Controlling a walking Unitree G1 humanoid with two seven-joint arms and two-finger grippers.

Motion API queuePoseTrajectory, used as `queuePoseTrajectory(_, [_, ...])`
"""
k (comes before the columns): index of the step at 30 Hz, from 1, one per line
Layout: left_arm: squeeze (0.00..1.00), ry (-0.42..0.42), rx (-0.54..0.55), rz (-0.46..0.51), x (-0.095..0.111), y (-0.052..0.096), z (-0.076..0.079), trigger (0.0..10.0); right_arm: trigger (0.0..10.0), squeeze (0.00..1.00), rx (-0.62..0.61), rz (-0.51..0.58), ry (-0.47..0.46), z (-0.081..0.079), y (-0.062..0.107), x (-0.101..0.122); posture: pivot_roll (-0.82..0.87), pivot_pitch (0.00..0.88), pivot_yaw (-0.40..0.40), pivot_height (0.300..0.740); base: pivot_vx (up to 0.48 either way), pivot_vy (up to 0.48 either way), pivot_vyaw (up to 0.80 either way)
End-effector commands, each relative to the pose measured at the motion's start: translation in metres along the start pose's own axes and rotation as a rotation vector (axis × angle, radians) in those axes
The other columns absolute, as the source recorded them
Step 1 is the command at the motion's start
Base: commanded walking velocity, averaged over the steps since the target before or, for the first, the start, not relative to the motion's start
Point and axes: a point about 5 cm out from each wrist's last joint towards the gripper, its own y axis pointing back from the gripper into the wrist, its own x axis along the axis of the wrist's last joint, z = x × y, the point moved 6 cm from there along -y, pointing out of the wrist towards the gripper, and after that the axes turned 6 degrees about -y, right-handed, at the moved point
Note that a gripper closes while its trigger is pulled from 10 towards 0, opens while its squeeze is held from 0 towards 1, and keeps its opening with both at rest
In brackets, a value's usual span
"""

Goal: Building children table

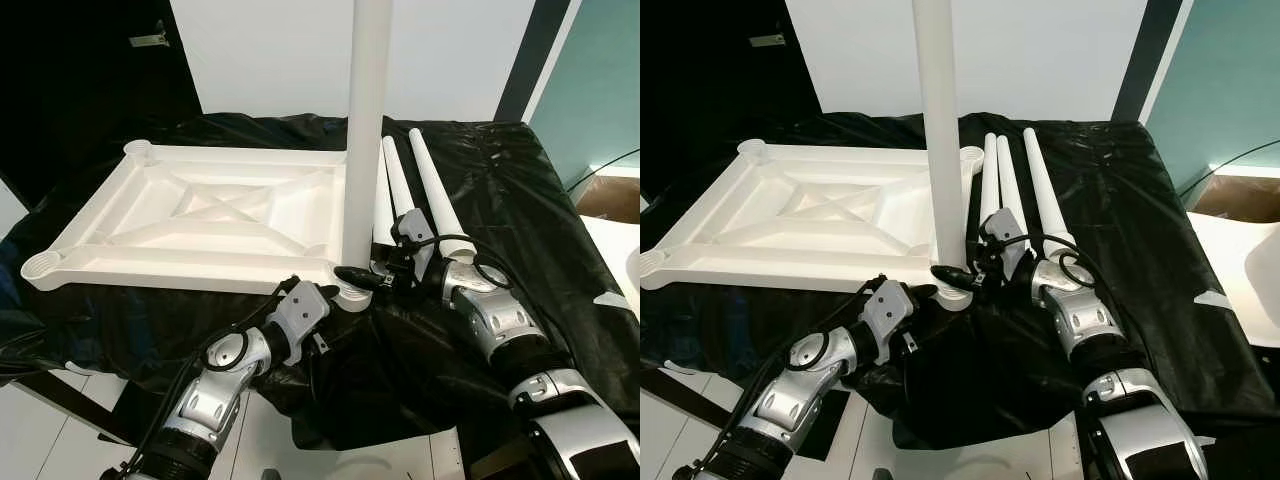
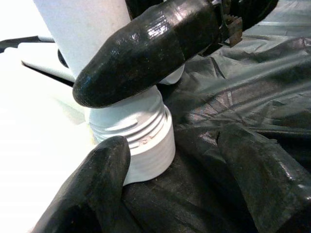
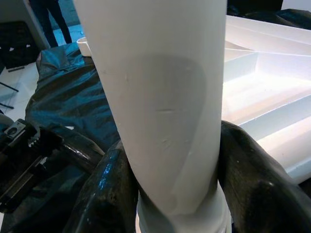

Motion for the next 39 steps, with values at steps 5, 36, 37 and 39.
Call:
queuePoseTrajectory(5, [0.00, -0.009, 0.012, -0.013, -0.002, 0.004, 0.000, 10.0, 0.0, 0.00, 0.002, 0.029, -0.014, -0.015, -0.001, -0.006, 0.13, 0.000, 0.000, 0.740, 0.000, 0.000, 0.00])
queuePoseTrajectory(36, [0.00, 0.000, -0.009, -0.009, -0.001, -0.001, 0.005, 10.0, 10.0, 0.00, -0.165, 0.112, 0.033, -0.021, 0.002, -0.008, 0.11, 0.000, 0.003, 0.740, 0.000, 0.000, 0.00])
queuePoseTrajectory(37, [0.00, 0.000, -0.009, -0.009, -0.001, -0.001, 0.005, 10.0, 10.0, 0.00, -0.165, 0.112, 0.033, -0.021, 0.002, -0.008, 0.11, 0.000, 0.003, 0.740, 0.000, 0.000, 0.00])
queuePoseTrajectory(39, [0.00, -0.002, -0.002, -0.009, -0.001, -0.001, 0.003, 10.0, 9.7, 0.00, -0.037, 0.028, 0.039, -0.022, 0.002, -0.016, 0.12, 0.000, -0.001, 0.740, 0.000, 0.000, 0.00])
